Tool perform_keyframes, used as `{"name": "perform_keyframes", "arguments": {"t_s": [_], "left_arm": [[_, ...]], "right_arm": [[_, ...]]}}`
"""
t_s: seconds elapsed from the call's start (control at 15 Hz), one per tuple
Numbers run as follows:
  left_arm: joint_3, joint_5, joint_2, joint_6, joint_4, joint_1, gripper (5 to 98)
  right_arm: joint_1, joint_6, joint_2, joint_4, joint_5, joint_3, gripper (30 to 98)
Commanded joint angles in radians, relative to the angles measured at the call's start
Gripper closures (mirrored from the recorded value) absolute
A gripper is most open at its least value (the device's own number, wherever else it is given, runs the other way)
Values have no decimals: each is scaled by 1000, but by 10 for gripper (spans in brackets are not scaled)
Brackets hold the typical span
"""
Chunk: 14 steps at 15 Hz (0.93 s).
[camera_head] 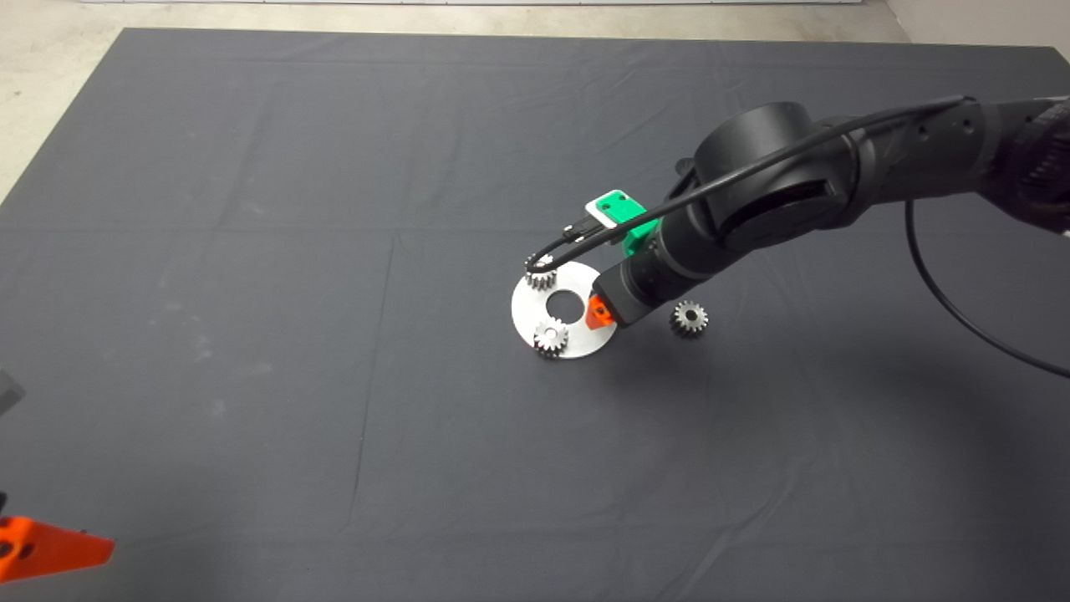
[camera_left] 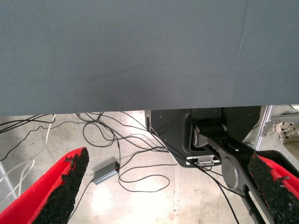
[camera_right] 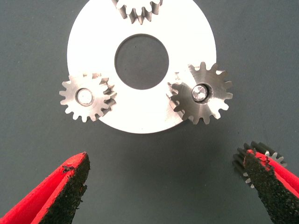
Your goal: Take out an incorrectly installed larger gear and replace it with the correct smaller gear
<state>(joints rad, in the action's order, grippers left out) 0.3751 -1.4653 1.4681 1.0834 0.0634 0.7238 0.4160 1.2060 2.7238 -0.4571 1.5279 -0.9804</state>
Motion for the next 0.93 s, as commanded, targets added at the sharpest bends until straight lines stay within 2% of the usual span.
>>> {"name": "perform_keyframes", "arguments": {"t_s": [0.0,0.13,0.27,0.6,0.73,0.87], "left_arm": [[-10,-4,-2,-2,7,2,152],[-10,-4,-5,-2,9,2,152],[-12,-4,-10,-2,9,2,152],[-12,-6,-11,-3,9,2,152],[-12,-4,-8,-3,9,2,152],[-12,-3,-4,-3,9,2,152]], "right_arm": [[-28,9,-11,-97,89,5,407],[-29,6,-37,-98,89,-5,407],[-29,3,-46,-95,87,-59,407],[-26,-11,-66,-95,90,-93,407],[-26,-48,-68,-91,89,-130,407],[-26,-48,-57,-52,89,-159,407]]}}
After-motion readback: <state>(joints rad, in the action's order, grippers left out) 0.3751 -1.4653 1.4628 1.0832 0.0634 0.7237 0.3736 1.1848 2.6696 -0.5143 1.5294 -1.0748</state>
